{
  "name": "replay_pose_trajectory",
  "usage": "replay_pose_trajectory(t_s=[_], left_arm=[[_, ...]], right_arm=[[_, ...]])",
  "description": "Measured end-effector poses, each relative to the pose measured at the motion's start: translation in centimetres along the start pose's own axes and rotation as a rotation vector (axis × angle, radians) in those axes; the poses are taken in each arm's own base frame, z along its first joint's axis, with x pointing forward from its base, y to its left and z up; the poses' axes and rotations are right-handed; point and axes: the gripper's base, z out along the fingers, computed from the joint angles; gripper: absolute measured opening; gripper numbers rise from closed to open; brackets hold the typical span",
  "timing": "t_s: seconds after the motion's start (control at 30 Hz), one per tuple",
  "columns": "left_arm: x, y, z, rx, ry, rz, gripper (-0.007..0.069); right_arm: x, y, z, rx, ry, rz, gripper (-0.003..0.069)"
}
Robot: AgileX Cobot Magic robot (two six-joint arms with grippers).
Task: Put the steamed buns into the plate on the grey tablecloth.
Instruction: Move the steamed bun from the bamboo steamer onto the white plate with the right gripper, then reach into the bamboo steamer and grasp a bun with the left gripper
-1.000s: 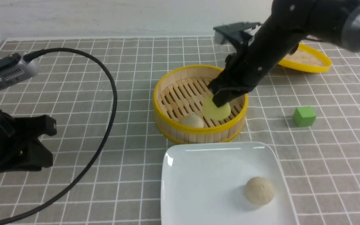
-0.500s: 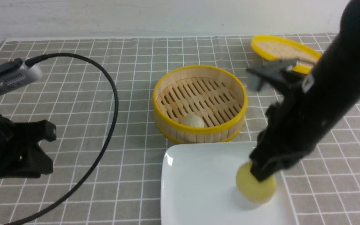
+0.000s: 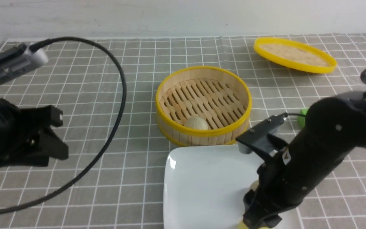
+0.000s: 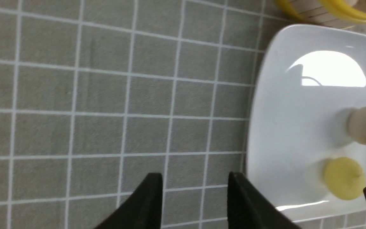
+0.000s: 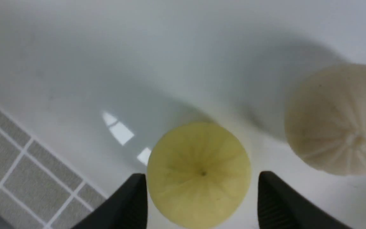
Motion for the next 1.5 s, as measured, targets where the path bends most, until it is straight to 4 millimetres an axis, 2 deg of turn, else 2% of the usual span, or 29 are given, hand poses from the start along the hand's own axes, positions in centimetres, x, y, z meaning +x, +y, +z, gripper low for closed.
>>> replay_pose_trajectory(t_s=[0.03, 0.07, 0.13, 0.17, 0.2, 0.23, 0.27, 0.33, 0.37, 0.4, 0.5, 0.57, 0.67, 0.7, 0.73, 0.77, 0.83, 0.97, 1.1, 1.17, 1.2, 1.3, 1.4, 1.5], left_arm=[[-0.2, 0.0, 0.1, 0.003, 0.003, 0.006, 0.034], [-1.3, -0.5, 0.0, 0.031, 0.005, 0.023, 0.0375], [-2.3, -0.9, 0.2, 0.059, 0.019, 0.032, 0.0407], [-2.7, -1.0, 0.7, 0.072, 0.041, 0.026, 0.0426], [-2.8, -1.0, 0.7, 0.077, 0.045, 0.026, 0.0432], [-3.1, -1.4, 1.7, 0.091, 0.086, 0.032, 0.0447], [-3.3, -1.7, 2.3, 0.095, 0.098, 0.039, 0.0451], [-3.3, -2.3, 3.3, 0.101, 0.122, 0.058, 0.0456], [-3.4, -3.6, 4.9, 0.112, 0.152, 0.099, 0.0459], [-3.6, -4.5, 5.7, 0.12, 0.16, 0.126, 0.0461], [-4.6, -7.0, 7.4, 0.132, 0.184, 0.187, 0.0461], [-5.7, -9.2, 9.4, 0.124, 0.206, 0.234, 0.0461], [-7.1, -11.7, 11.4, 0.107, 0.207, 0.303, 0.0461], [-8.0, -13.1, 12.6, 0.083, 0.193, 0.351, 0.0461], [-7.9, -13.3, 13.1, 0.078, 0.202, 0.362, 0.046], [-8.5, -14.6, 14.8, 0.039, 0.197, 0.422, 0.0452], [-8.7, -16.0, 16.5, 0.001, 0.194, 0.473, 0.0439], [-9.4, -18.0, 18.9, -0.062, 0.164, 0.536, 0.0409], [-9.5, -18.8, 21.2, -0.083, 0.174, 0.554, 0.0393], [-9.5, -18.8, 21.7, -0.086, 0.181, 0.554, 0.0391], [-9.4, -18.7, 22.7, -0.095, 0.198, 0.553, 0.039], [-9.3, -18.2, 24.0, -0.121, 0.219, 0.556, 0.0376], [-9.3, -17.8, 24.7, -0.153, 0.224, 0.57, 0.0303], [-9.4, -17.8, 24.4, -0.161, 0.221, 0.576, 0.0148]], right_arm=[[-0.2, 0.1, -0.4, 0.002, -0.008, -0.007, 0.0465], [-0.3, 0.2, -2.1, 0.03, 0.015, -0.041, 0.0449], [0.0, 0.4, -3.8, 0.054, 0.028, -0.054, 0.0402], [0.7, 0.4, -5.0, 0.081, 0.039, -0.059, 0.0341], [0.7, 0.4, -5.1, 0.085, 0.048, -0.057, 0.0341], [1.9, 0.4, -6.6, 0.118, 0.053, -0.053, 0.0242], [2.6, 0.5, -7.4, 0.137, 0.043, -0.047, 0.0183], [3.6, 0.5, -8.3, 0.156, 0.023, -0.04, 0.0113], [5.1, 0.7, -9.4, 0.171, -0.006, -0.024, 0.0029], [6.2, 0.7, -9.9, 0.176, -0.024, -0.015, 0.0], [8.7, 1.0, -11.0, 0.178, -0.068, 0.004, -0.0015], [10.8, 1.1, -11.4, 0.177, -0.107, 0.013, -0.0015], [12.1, 1.1, -11.3, 0.177, -0.135, 0.009, -0.0015], [13.0, 1.1, -11.2, 0.177, -0.148, 0.016, -0.0015], [13.1, 1.1, -11.1, 0.177, -0.148, 0.016, -0.0015], [13.6, 1.0, -10.9, 0.176, -0.146, 0.022, -0.0015], [14.0, 0.9, -10.5, 0.176, -0.14, 0.034, -0.0015], [14.0, 0.8, -10.1, 0.175, -0.151, 0.047, -0.0013], [14.0, 0.7, -9.6, 0.175, -0.169, 0.048, -0.0011], [13.9, 0.7, -9.6, 0.175, -0.171, 0.048, -0.0011], [13.8, 0.7, -9.6, 0.175, -0.182, 0.047, -0.001], [13.7, 0.7, -9.6, 0.174, -0.197, 0.046, -0.001], [13.6, 0.7, -9.7, 0.17, -0.213, 0.046, -0.0008], [13.5, 0.7, -9.7, 0.17, -0.22, 0.046, -0.0007]])
